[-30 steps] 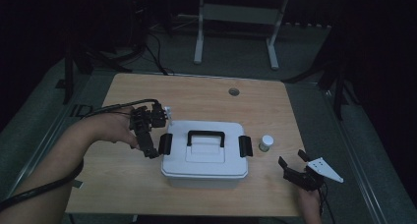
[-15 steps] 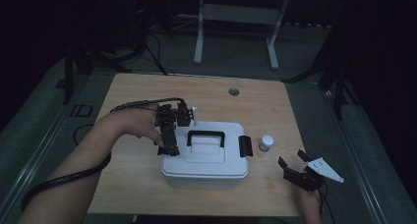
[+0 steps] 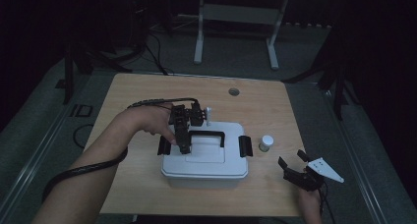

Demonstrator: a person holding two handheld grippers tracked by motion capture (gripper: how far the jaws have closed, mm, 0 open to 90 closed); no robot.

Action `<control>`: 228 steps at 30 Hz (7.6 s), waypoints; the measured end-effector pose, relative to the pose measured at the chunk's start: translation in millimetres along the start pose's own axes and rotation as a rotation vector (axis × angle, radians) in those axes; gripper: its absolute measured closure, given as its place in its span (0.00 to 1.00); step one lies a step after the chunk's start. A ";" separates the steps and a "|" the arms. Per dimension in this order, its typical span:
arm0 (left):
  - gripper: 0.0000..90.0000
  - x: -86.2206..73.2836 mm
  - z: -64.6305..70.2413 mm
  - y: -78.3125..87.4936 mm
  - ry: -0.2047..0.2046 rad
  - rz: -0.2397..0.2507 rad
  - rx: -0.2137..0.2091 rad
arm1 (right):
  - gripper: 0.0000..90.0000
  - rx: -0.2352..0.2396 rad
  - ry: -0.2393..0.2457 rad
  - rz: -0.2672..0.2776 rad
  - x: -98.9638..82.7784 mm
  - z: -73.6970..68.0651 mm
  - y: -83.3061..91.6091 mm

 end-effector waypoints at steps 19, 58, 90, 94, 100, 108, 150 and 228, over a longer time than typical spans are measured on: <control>0.53 21.7 -1.4 -12.8 -0.090 -0.072 -0.003 | 0.15 0.003 -0.003 0.000 0.0 0.1 0.1; 0.93 23.8 2.4 -3.3 -0.071 -0.063 -0.054 | 0.15 0.001 -0.007 -0.006 -0.2 -0.1 -0.3; 0.93 -11.8 13.2 42.1 -0.017 -0.011 -0.010 | 0.15 -0.003 -0.002 -0.011 -0.4 -0.3 -1.0; 0.93 -23.9 16.0 46.2 0.004 -0.013 -0.008 | 0.15 -0.005 -0.001 -0.012 -0.4 -0.4 -1.1; 0.93 -42.2 19.5 50.7 0.030 -0.006 0.003 | 0.15 -0.006 -0.001 -0.014 -0.6 -0.6 -1.2; 0.93 -70.6 24.7 50.2 0.088 -0.001 0.003 | 0.15 -0.008 0.000 -0.014 -0.6 -0.7 -1.2; 0.93 -218.7 72.4 41.8 0.398 -0.004 -0.011 | 0.15 -0.019 0.006 -0.021 -1.0 -1.1 -2.1; 0.29 -253.6 59.3 -106.0 0.556 0.021 -0.069 | 0.15 -0.042 0.045 -0.265 -9.5 3.7 -8.4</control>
Point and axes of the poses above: each handheld gripper's, and its own axes: y roughly backward along the jaws, x roughly out of its top, z roughly to its right, the point moved 6 cm from there along -y, roughly forward along the jaws, and after that the axes turned 15 degrees about -y, right-handed, at the moved point
